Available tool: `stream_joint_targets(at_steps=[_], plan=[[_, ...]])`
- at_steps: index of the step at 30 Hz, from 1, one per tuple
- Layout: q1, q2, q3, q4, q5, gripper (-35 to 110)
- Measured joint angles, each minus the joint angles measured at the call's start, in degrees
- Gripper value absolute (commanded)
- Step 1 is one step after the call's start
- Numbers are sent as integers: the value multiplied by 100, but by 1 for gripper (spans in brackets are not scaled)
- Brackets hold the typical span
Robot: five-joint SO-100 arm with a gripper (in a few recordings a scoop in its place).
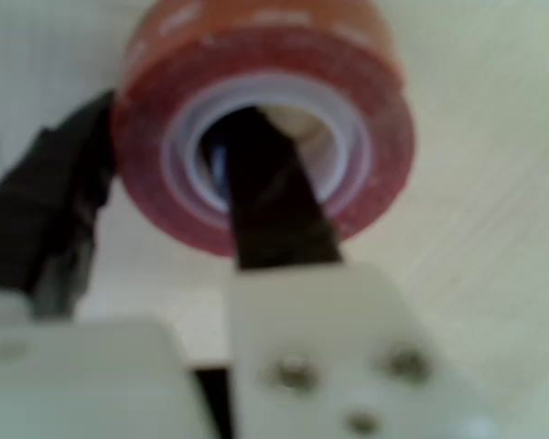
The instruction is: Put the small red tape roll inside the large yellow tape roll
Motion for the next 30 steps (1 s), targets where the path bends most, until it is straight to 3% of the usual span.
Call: stream_joint_targets(at_steps=[19,30], plan=[[-18,993,-1556,-114,519,0],[-835,606,-1424,-2303,527,0]])
